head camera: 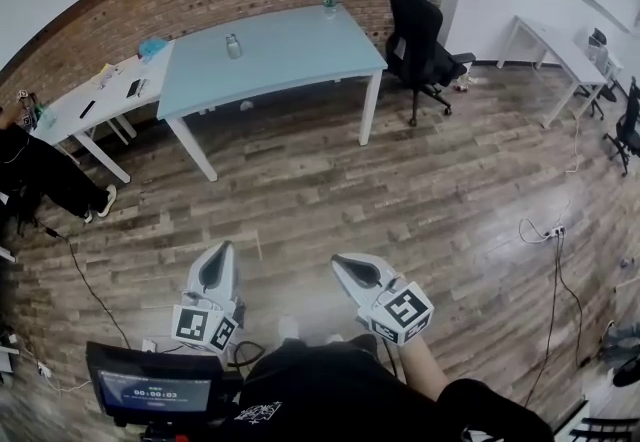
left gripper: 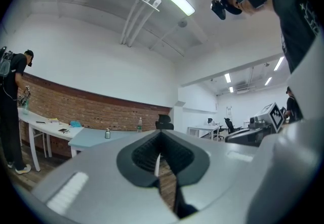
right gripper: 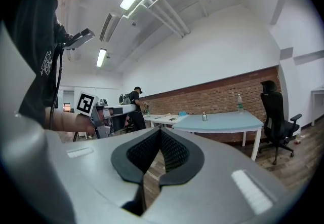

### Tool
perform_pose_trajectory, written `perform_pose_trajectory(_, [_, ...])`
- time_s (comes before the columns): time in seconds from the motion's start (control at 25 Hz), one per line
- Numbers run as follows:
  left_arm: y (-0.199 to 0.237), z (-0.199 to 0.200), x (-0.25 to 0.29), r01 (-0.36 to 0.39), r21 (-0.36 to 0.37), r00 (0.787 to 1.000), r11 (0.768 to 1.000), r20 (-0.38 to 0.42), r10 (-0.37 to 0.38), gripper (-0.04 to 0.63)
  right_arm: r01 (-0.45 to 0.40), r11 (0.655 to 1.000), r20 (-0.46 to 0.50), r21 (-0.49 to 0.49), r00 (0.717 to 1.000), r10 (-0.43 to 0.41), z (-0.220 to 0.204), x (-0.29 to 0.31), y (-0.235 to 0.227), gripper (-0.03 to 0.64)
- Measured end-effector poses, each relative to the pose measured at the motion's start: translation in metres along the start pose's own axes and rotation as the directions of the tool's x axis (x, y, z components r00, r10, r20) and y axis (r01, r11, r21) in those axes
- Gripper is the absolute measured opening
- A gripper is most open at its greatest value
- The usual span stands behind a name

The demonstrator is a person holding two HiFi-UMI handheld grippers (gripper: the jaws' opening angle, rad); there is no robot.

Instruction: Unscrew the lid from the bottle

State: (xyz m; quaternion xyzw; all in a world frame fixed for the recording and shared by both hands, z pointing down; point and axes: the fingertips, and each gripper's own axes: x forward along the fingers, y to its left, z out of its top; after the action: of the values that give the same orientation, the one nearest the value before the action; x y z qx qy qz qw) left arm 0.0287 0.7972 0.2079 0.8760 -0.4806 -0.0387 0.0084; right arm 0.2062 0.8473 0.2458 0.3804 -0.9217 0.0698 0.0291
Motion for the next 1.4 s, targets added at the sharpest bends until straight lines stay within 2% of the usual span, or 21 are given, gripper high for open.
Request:
perform_pose_trajectory(0.16, [0.013,0.000,0.010,0.018,-0.008,1.000,1.000,-0.003,-0.018,-0.002,-0.010,1.000,-0.015,-0.006,1.000,0.010,0.002,0.020,0.006,0.002])
perform_pose_trajectory(0.36, [0.049,0.007,0.031,0.036,-0.019,0.999,0.999,-0.014,-0.036,-0.002,-0.008,1.000,-0.024,-0.018,1.000,0.007,0.017,0.063,0.003,0.002])
perform_pose_trajectory(0.64, [0.066,0.008,0.039,0.060,-0.013,0.998,0.998,0.002,-0.060,-0.002,0.009,1.000,-0.013,-0.027,1.000,-0.010,0.019,0.084,0.005,0.002])
perform_pose_trajectory(1.4, [0.117,0.002,0.026,0.044,-0.041,0.999,0.998,0.026,-0.043,-0.002,0.031,0.998,-0.024,-0.051,0.999,-0.032,0.021,0.123,0.012,0.002])
